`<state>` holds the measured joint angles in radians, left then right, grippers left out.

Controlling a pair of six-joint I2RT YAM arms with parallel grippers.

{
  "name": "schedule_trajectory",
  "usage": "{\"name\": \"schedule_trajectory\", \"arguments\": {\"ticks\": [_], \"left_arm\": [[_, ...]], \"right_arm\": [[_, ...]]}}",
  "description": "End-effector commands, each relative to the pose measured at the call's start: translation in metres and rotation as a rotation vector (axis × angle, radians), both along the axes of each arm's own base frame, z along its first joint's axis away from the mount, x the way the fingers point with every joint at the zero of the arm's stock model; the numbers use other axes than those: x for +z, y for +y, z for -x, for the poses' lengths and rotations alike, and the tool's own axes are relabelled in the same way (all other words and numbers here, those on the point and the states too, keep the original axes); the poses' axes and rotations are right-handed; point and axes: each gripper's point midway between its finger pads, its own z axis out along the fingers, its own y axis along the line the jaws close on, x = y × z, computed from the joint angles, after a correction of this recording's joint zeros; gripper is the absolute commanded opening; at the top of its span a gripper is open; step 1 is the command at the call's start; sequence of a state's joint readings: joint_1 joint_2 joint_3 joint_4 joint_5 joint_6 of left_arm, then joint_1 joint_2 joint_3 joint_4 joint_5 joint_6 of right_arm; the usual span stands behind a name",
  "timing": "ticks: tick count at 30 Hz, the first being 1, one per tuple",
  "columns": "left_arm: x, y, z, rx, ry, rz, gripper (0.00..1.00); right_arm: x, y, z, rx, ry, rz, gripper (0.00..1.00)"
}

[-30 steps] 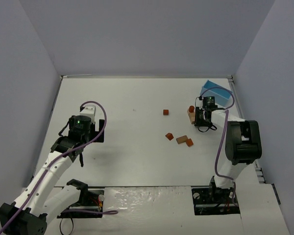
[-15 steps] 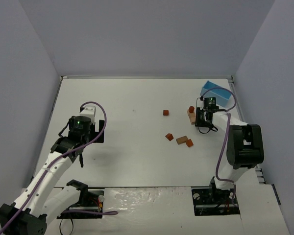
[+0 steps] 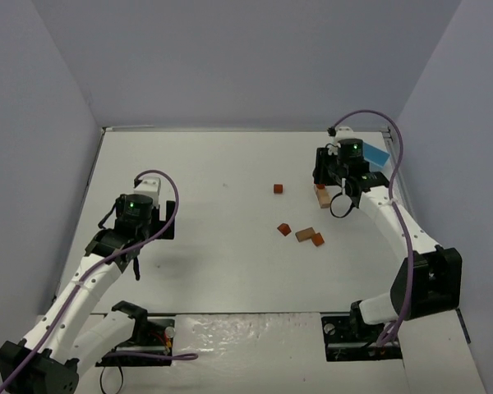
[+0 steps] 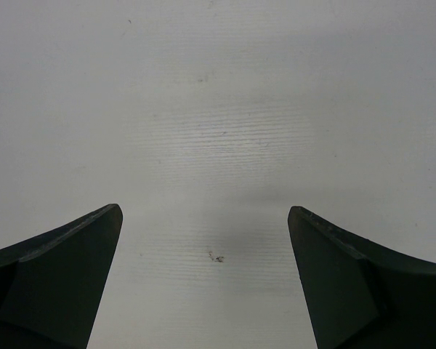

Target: Build the wood block tower

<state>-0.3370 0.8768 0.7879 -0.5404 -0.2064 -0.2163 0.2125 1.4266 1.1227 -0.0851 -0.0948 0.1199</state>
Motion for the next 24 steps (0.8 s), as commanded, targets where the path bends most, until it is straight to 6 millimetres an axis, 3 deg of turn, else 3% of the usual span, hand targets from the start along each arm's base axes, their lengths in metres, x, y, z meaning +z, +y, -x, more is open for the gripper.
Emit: {"name": "schedule_trajectory", "arguments": {"ticks": [1, 4, 9, 13, 14, 15, 17, 18, 21, 22, 24], "left_arm": [[0.021, -0.007, -0.013, -0.010, -0.074, 0.035, 0.97], [0.024, -0.013, -0.015, -0.004, -0.076, 0.084, 0.97], [0.039, -0.053, -0.037, -0.017, -0.070, 0.251, 0.97], [0.055, -0.105, -0.068, -0.059, -0.065, 0.320, 0.97], [0.056, -0.123, -0.070, -0.084, -0.056, 0.337, 0.97], [0.045, -0.126, -0.075, -0.081, -0.032, 0.325, 0.97], [0.058, -0.168, -0.092, -0.120, -0.041, 0.363, 0.97], [0.057, -0.180, -0.101, -0.119, -0.036, 0.369, 0.97], [0.052, -0.216, -0.122, -0.129, -0.023, 0.382, 0.97], [0.036, -0.231, -0.127, -0.134, 0.006, 0.369, 0.97], [0.046, -0.254, -0.142, -0.141, -0.017, 0.392, 0.94]], "right_arm": [[0.005, 0.036, -0.020, 0.029, -0.005, -0.049, 0.43], [0.009, 0.052, -0.027, 0.024, -0.013, -0.071, 0.44], [0.040, 0.031, -0.021, -0.058, -0.092, -0.067, 0.57], [0.063, 0.008, 0.000, -0.115, -0.154, -0.088, 0.71], [0.067, 0.004, 0.005, -0.125, -0.167, -0.097, 0.76], [0.077, -0.001, 0.008, -0.138, -0.191, -0.113, 0.76], [0.081, -0.015, 0.025, -0.177, -0.212, -0.134, 0.85], [0.086, -0.022, 0.032, -0.201, -0.230, -0.144, 0.88], [0.095, -0.039, 0.051, -0.261, -0.275, -0.158, 0.92], [0.103, -0.043, 0.059, -0.277, -0.304, -0.168, 0.93], [0.097, -0.050, 0.069, -0.305, -0.302, -0.173, 0.95]]}}
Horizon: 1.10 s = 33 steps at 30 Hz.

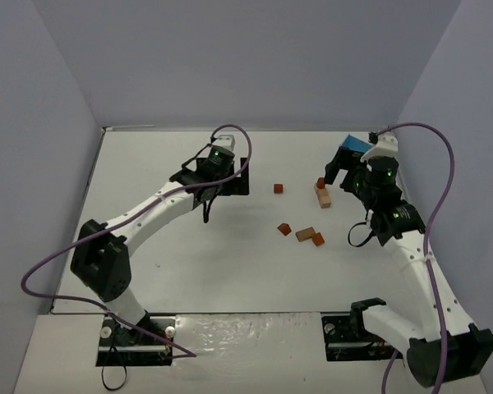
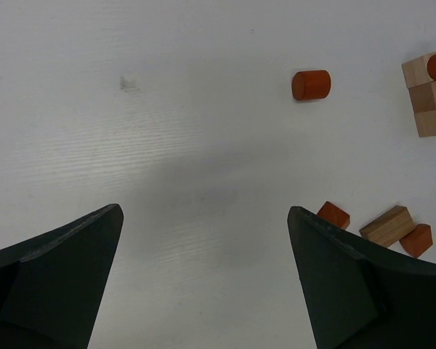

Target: Build the wood block tower

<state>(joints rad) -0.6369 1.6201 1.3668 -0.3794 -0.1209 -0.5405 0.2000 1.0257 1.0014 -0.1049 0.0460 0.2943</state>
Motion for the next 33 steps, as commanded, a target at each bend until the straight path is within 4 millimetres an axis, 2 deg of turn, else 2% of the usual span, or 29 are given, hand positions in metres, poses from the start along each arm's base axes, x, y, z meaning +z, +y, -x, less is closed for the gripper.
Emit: {"name": "schedule_trajectory", "arguments": {"ticks": [1, 2, 4, 6, 14, 18, 21, 22, 33], "left_arm": [[0.020, -0.055, -0.032, 0.017, -0.064, 0.096, 0.92], [0.011, -0.064, -0.034, 0.007, -0.052, 0.083, 0.91], [0.006, -0.092, -0.045, -0.009, -0.065, 0.074, 0.88], [-0.003, -0.111, -0.056, -0.018, -0.060, 0.076, 0.85], [-0.024, -0.163, -0.077, -0.043, -0.089, 0.095, 0.82], [-0.044, -0.171, -0.087, -0.034, -0.088, 0.070, 0.82], [-0.047, -0.173, -0.095, -0.016, -0.104, 0.056, 0.78], [-0.057, -0.171, -0.097, -0.008, -0.090, 0.039, 0.77], [-0.077, -0.175, -0.110, 0.033, -0.079, 0.041, 0.61]], "right_arm": [[0.011, -0.017, 0.016, -0.091, -0.064, -0.042, 0.95], [0.013, -0.018, 0.020, -0.095, -0.072, -0.043, 0.95], [0.010, -0.022, 0.030, -0.104, -0.066, -0.043, 0.95], [0.006, -0.023, 0.036, -0.105, -0.060, -0.040, 0.96], [-0.009, -0.017, 0.048, -0.060, -0.021, -0.052, 0.96], [-0.015, -0.014, 0.051, -0.042, -0.008, -0.047, 0.96], [-0.017, -0.010, 0.053, -0.025, -0.003, -0.041, 0.96], [-0.017, -0.010, 0.053, -0.021, -0.003, -0.039, 0.96], [-0.022, -0.002, 0.058, 0.020, 0.012, -0.006, 0.96]]}}
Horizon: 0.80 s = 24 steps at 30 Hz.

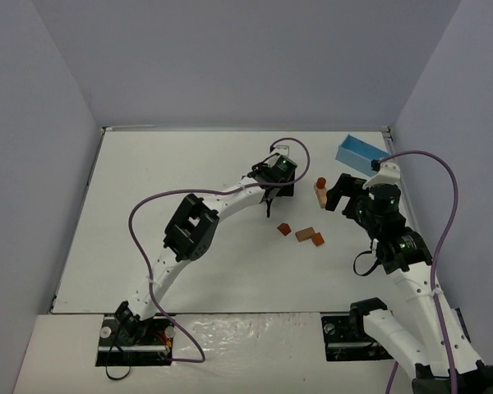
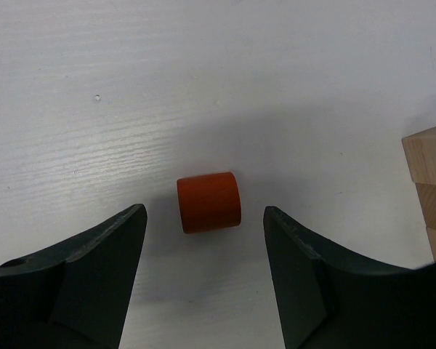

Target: Build the wood block tower

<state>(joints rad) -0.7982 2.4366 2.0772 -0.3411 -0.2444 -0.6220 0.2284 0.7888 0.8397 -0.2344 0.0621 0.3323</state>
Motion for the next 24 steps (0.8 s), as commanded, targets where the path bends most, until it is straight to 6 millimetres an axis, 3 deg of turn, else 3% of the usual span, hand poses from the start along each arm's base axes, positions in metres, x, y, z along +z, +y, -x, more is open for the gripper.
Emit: {"name": "schedule_trajectory", "arguments": {"ticks": [1, 9, 12, 14, 17, 21, 23, 24], "left_arm": [[0.048, -0.009, -0.022, 0.051, -0.093, 0.095, 0.60], [0.041, -0.008, -0.026, 0.072, -0.088, 0.095, 0.45], [0.042, -0.003, -0.025, 0.083, -0.084, 0.096, 0.30], [0.047, 0.003, -0.024, 0.092, -0.079, 0.108, 0.15], [0.064, 0.006, -0.020, 0.074, -0.075, 0.159, 0.01], [0.100, 0.010, -0.009, 0.002, -0.078, 0.260, 0.00], [0.127, 0.016, -0.002, -0.057, -0.092, 0.349, 0.00], [0.136, 0.016, 0.009, -0.108, -0.078, 0.389, 0.00]], "right_arm": [[0.009, 0.004, -0.002, 0.023, -0.042, 0.013, 0.97], [0.004, 0.010, 0.000, 0.053, -0.029, 0.028, 0.97], [0.004, 0.011, 0.000, 0.061, -0.031, 0.035, 0.97], [0.007, 0.013, 0.000, 0.073, -0.037, 0.042, 0.96], [0.013, 0.017, -0.002, 0.107, -0.049, 0.065, 0.95], [0.028, 0.025, -0.006, 0.171, -0.080, 0.105, 0.91], [0.040, 0.037, -0.010, 0.246, -0.098, 0.120, 0.87], [0.048, 0.043, -0.013, 0.282, -0.111, 0.122, 0.86]]}}
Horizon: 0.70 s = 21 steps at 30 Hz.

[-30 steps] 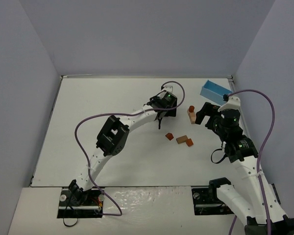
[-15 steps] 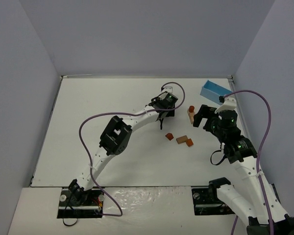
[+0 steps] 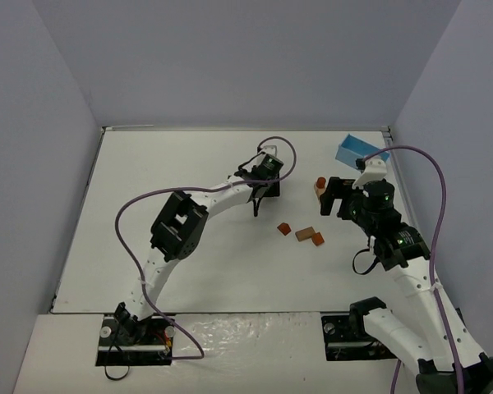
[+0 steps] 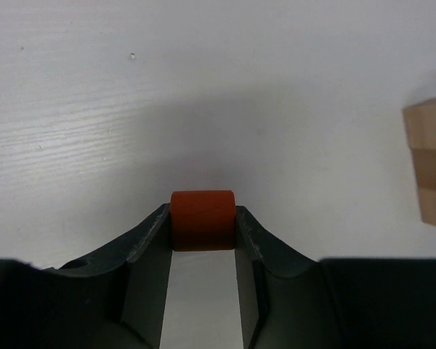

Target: Build the wood block tower

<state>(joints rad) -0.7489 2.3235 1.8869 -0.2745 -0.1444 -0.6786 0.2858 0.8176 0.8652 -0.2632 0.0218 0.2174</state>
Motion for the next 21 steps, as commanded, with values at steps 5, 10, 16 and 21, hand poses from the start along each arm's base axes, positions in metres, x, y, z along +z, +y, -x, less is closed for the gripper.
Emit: {"name": "schedule_trajectory", "arguments": {"ticks": [5, 10, 16, 21], "left_arm": [[0.201, 0.005, 0.035, -0.315, -0.231, 0.532, 0.00], [0.228, 0.022, 0.065, -0.405, -0.250, 0.629, 0.00], [0.259, 0.037, 0.088, -0.399, -0.178, 0.766, 0.00], [0.281, 0.040, 0.101, -0.366, -0.068, 0.895, 0.00]], "right_arm": [[0.081, 0.061, -0.033, 0.294, -0.126, -0.059, 0.77], [0.098, 0.094, -0.040, 0.416, -0.087, -0.179, 0.68], [0.090, 0.108, -0.039, 0.547, -0.109, -0.086, 0.67], [0.077, 0.115, -0.036, 0.672, -0.174, 0.075, 0.70]]}}
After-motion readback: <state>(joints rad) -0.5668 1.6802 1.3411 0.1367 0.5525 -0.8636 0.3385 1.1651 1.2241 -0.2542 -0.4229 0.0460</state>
